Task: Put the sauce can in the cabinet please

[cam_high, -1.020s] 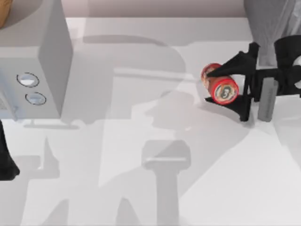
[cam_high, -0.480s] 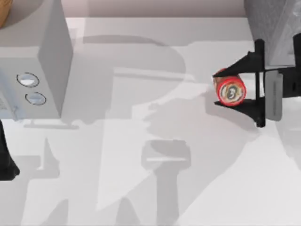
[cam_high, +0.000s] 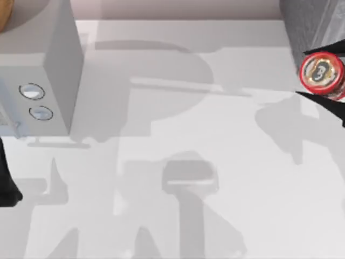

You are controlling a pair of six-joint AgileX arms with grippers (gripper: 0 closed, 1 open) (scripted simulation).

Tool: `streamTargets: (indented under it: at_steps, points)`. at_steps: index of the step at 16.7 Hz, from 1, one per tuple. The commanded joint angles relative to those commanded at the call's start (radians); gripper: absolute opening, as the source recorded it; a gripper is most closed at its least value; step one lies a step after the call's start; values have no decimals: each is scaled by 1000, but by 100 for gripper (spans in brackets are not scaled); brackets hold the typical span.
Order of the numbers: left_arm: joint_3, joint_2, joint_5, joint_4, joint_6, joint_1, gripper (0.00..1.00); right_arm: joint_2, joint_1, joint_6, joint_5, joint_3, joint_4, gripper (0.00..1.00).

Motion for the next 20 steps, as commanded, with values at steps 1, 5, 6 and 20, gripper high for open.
streamTargets:
  at_steps: [1,5,6,20]
  points:
    - [0,0,0,0,0,0,100,-125,-1,135,63,-57,2,0]
    - [0,0,0,0,0,0,100,-625,4,627,348,-312,8,0]
    - [0,0,0,0,0,0,100,-739,6,729,424,-379,11,0]
    - [0,0,0,0,0,0,100,-1308,-21,1172,923,-805,45,0]
